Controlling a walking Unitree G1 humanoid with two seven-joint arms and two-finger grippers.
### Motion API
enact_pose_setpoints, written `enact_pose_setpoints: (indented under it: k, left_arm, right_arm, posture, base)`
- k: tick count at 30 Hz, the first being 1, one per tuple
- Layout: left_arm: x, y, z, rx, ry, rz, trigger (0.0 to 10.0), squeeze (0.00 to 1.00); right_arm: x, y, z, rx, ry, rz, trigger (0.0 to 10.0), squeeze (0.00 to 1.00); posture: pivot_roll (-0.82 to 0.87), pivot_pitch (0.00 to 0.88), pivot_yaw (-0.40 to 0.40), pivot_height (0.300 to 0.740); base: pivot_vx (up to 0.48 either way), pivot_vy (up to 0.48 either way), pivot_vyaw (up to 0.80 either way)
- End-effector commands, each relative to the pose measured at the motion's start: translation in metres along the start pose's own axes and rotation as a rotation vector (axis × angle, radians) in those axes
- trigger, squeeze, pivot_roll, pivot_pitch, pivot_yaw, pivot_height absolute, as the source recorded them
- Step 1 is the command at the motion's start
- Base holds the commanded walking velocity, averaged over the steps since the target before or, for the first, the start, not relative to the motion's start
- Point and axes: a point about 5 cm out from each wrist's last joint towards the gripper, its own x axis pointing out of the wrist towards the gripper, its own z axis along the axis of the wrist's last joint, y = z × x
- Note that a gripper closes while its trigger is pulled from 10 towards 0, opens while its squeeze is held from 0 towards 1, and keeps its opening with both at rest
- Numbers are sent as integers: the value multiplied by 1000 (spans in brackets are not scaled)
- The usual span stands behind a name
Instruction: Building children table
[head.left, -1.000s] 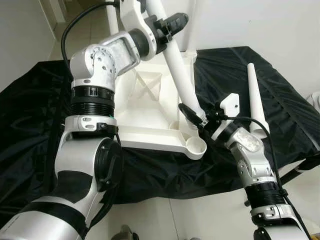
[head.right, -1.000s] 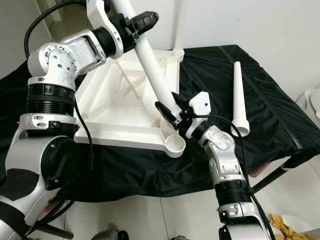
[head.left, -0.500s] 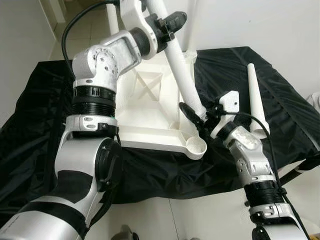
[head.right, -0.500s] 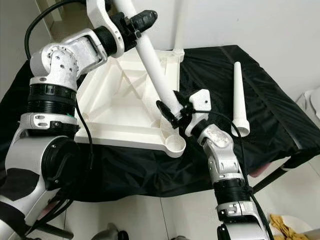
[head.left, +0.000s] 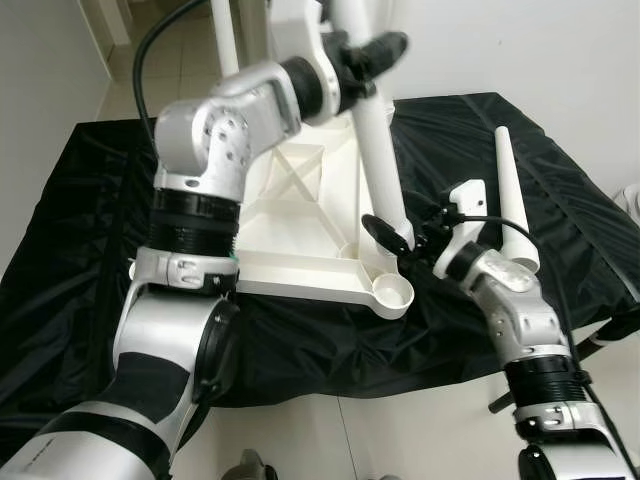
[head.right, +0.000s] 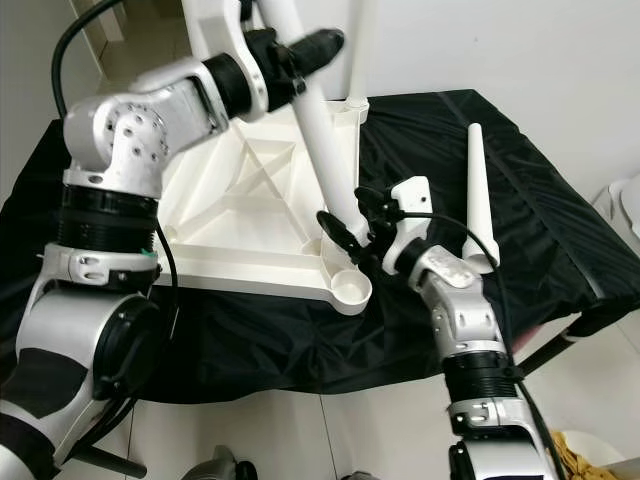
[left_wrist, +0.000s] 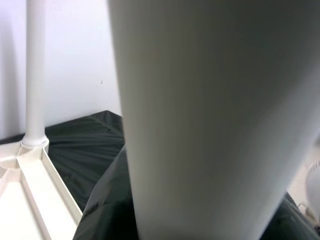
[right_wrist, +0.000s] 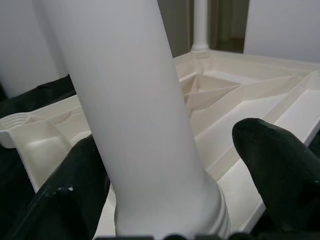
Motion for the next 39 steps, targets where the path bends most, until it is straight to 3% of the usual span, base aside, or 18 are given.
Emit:
enact_pose_setpoints:
  k: [1, 13, 18, 28, 39]
  left_arm:
    - [0, -7, -10, 54, 60, -73, 10000, 0]
    - [10, -24, -24, 104, 129, -131, 10000, 0]
    - [10, -26, -24, 108, 132, -131, 10000, 0]
    - [10, -27, -21, 133, 125, -137, 10000, 0]
    - [12, -34, -18, 126, 116, -160, 10000, 0]
  right_arm:
    - [2, -1, 15, -21, -15, 52, 10000, 0]
    - [8, 5, 20, -137, 96, 259, 10000, 0]
    - [9, 6, 20, -146, 107, 271, 10000, 0]
    - [8, 6, 10, -101, 238, 290, 10000, 0]
    - [10, 3, 7, -95, 255, 274, 10000, 0]
  posture:
    - [-110, 0, 10, 740]
    - [-104, 0, 1, 740]
    - [-103, 0, -1, 740]
    - [-99, 0, -8, 740]
    - [-102, 0, -5, 740]
  base:
    - [0, 0, 0]
    - [0, 0, 0]
    - [0, 0, 0]
    - [0, 0, 0]
    - [0, 0, 0]
